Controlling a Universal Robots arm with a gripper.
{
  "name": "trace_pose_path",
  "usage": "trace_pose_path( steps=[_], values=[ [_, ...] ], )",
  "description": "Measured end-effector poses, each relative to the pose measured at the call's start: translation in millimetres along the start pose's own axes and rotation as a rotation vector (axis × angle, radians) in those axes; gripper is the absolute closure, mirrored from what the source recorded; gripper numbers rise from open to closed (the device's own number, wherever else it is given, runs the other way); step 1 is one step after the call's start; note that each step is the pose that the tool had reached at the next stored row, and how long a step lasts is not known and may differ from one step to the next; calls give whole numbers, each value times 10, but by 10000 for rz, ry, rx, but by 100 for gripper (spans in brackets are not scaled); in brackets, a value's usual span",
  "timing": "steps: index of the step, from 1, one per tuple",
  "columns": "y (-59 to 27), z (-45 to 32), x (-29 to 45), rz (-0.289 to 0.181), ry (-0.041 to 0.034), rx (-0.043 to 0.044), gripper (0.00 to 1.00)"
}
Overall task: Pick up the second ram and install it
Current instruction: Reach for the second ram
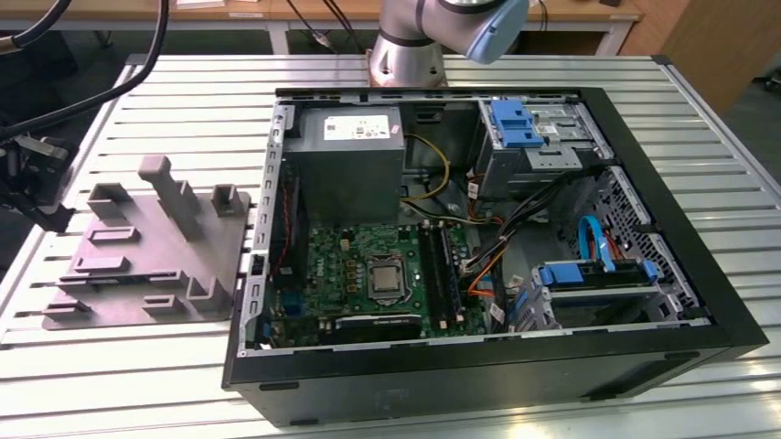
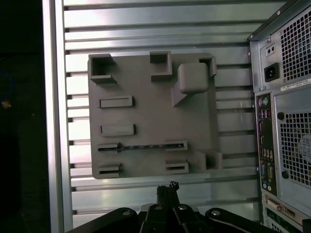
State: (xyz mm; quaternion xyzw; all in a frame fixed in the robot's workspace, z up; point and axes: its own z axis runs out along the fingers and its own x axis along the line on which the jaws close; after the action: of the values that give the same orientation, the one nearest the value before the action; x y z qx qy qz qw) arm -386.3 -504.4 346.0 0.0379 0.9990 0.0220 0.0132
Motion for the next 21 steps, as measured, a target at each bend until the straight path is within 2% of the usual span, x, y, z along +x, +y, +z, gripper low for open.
trace_pose_path(
  steps=[21],
  values=[
    [-111,90,23,0,0,0,89]
  ],
)
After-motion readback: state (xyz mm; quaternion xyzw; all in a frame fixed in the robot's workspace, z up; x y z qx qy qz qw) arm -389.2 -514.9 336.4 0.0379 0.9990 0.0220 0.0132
